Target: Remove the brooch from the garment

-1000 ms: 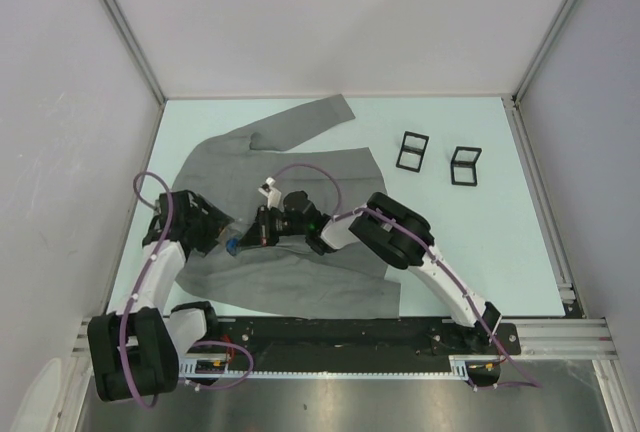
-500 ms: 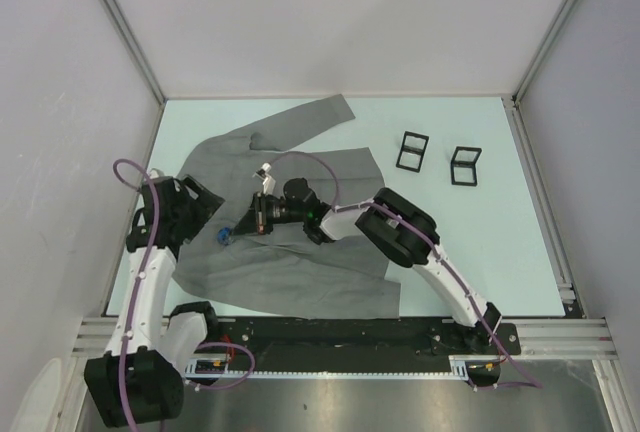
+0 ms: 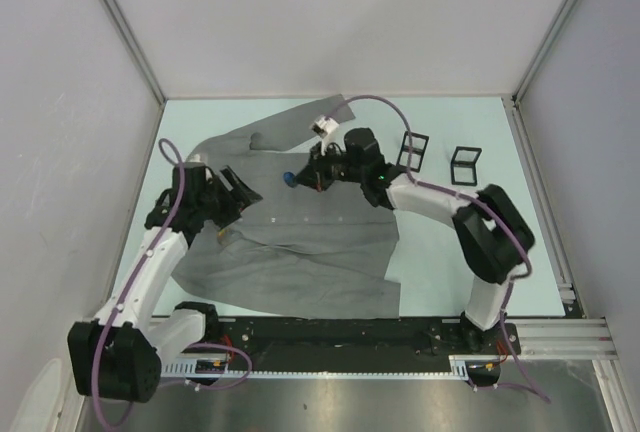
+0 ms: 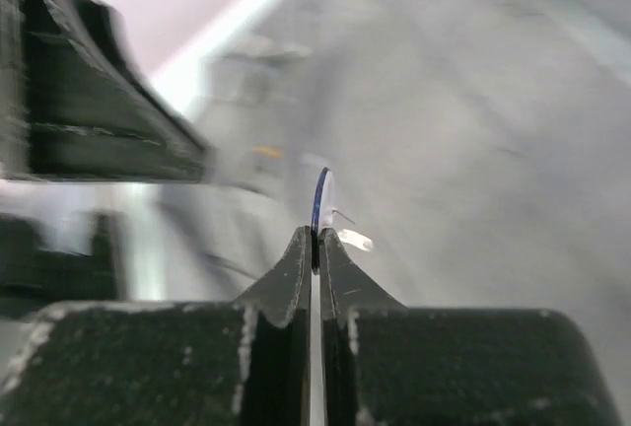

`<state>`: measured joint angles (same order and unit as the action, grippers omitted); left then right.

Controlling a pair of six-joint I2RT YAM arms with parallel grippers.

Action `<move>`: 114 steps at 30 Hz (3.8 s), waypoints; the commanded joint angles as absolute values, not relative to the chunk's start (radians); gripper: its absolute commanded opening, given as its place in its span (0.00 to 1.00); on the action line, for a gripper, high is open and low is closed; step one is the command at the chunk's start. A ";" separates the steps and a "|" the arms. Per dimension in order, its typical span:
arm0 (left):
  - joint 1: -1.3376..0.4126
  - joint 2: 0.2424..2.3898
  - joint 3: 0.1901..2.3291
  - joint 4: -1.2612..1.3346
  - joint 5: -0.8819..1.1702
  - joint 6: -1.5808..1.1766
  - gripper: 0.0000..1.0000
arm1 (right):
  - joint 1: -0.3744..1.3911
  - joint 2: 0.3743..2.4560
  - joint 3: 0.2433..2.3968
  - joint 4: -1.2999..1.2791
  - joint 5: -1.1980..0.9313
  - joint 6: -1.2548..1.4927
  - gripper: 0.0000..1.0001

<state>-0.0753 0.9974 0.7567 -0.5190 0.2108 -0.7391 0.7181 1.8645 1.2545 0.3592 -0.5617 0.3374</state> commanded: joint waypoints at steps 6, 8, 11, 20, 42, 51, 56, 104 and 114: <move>-0.278 1.100 0.790 -0.311 0.371 -1.047 0.76 | 0.839 1.461 0.715 0.497 0.000 -0.388 0.00; -0.282 1.120 0.752 -0.247 0.466 -1.156 0.71 | 0.906 1.430 0.639 0.607 0.159 -0.501 0.00; -0.314 1.158 0.733 -0.206 0.479 -1.209 0.70 | 0.965 1.382 0.594 0.664 0.236 -0.595 0.00; -0.405 1.242 0.773 -0.129 0.526 -1.305 0.68 | 1.101 1.350 0.586 0.690 0.347 -0.716 0.00; -0.514 1.276 0.801 -0.095 0.471 -1.322 0.21 | 1.140 1.328 0.588 0.698 0.359 -0.701 0.00; -0.512 1.236 0.799 -0.068 0.355 -1.045 0.00 | 1.236 1.335 0.610 0.591 0.578 -0.419 0.63; -0.512 1.152 0.704 0.118 0.360 -0.792 0.00 | 1.210 1.202 0.618 0.220 0.484 0.045 0.75; -0.512 1.055 0.428 0.781 0.768 -0.997 0.01 | 0.640 1.192 0.600 0.627 -0.664 0.710 0.36; -0.514 1.046 0.425 0.775 0.778 -0.994 0.01 | 0.650 1.190 0.600 0.680 -0.676 0.712 0.00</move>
